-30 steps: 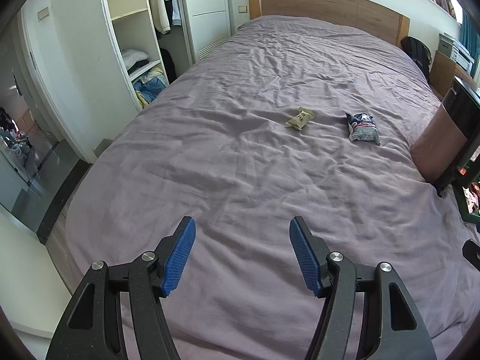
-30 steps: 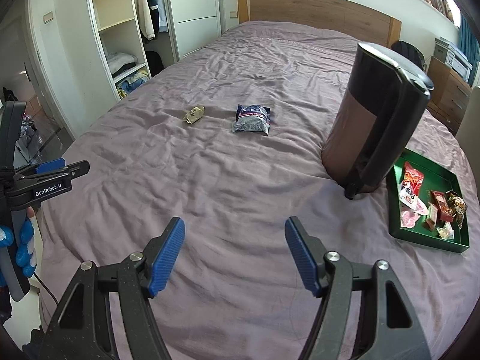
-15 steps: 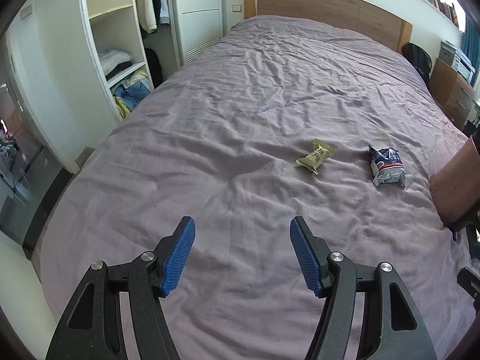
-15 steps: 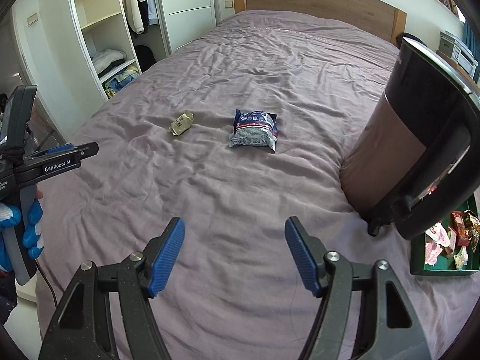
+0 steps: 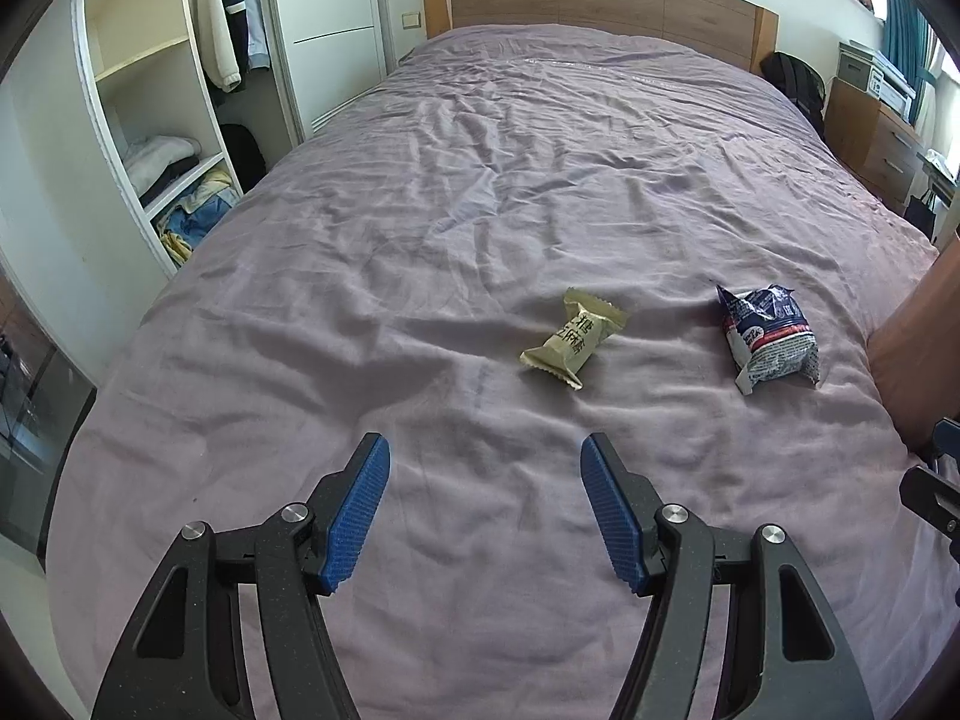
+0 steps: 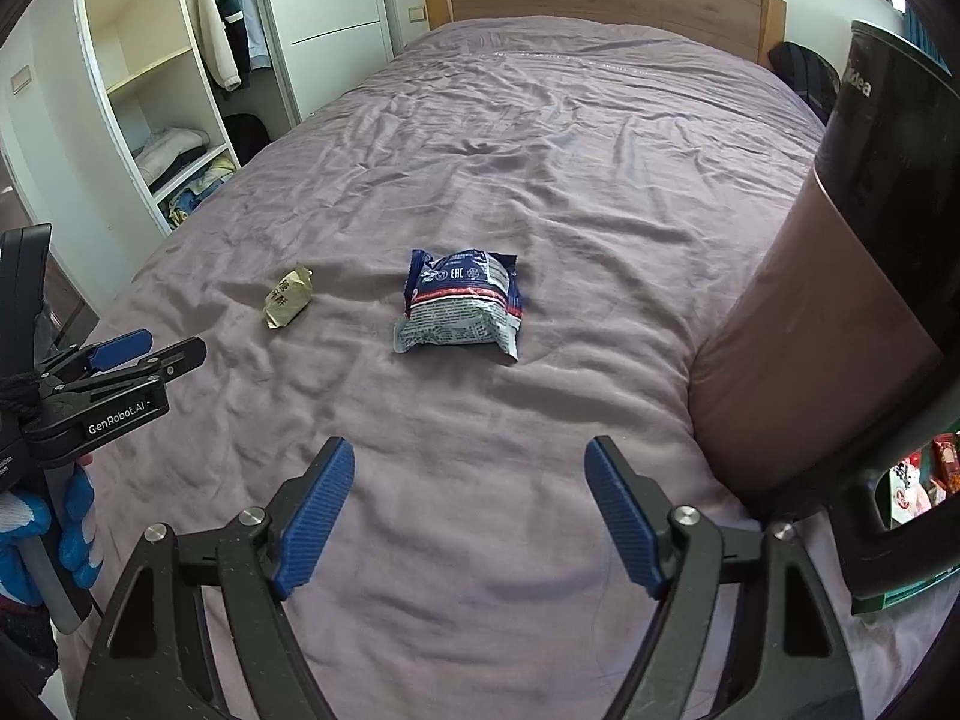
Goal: Organize snacks
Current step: 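Withdraw both tools from the tray toward the blue bag and beige bar, then grasp the beige candy bar with left tool while right tool grasps blue wafer bag, then lift both held snacks and carry them toward the green tray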
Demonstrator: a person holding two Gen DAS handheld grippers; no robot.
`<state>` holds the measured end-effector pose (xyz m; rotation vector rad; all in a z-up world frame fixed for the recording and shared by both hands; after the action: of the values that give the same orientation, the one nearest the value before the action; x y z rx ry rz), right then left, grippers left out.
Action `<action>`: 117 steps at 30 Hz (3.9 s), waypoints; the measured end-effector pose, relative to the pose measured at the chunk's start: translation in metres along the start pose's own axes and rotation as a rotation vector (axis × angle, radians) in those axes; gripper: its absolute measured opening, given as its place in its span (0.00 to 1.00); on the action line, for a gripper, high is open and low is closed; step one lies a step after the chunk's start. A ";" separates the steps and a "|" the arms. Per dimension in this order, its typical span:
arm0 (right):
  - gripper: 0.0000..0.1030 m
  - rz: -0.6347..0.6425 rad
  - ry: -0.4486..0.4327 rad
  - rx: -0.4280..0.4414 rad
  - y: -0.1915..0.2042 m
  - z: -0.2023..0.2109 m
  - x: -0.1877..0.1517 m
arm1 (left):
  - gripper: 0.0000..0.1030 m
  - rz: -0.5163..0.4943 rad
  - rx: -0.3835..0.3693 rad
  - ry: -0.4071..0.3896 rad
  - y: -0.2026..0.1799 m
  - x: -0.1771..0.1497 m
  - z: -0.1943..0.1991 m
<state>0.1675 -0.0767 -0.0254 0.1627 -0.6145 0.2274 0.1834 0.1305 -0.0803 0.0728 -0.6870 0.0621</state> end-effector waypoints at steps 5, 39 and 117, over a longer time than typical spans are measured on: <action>1.00 0.004 -0.033 0.007 0.002 -0.012 0.017 | 0.59 -0.066 -0.055 -0.036 -0.012 0.018 -0.008; 1.00 0.028 -0.004 -0.062 0.008 -0.129 0.069 | 0.59 -0.128 -0.114 -0.010 -0.044 0.028 -0.096; 1.00 0.032 0.066 -0.090 -0.012 -0.075 -0.003 | 0.23 -0.219 -0.036 -0.046 -0.094 0.012 -0.048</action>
<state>0.2100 -0.0720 -0.0886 0.0585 -0.5605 0.2348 0.2302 0.0413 -0.1139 0.1150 -0.7221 -0.1619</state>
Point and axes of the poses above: each gripper's, at about its wrist camera, not at the fingertips, and z roughly against the way its jaws point, y to its left, x to its top, the point moved 5 cm from there along -z, roughly the way its jaws point
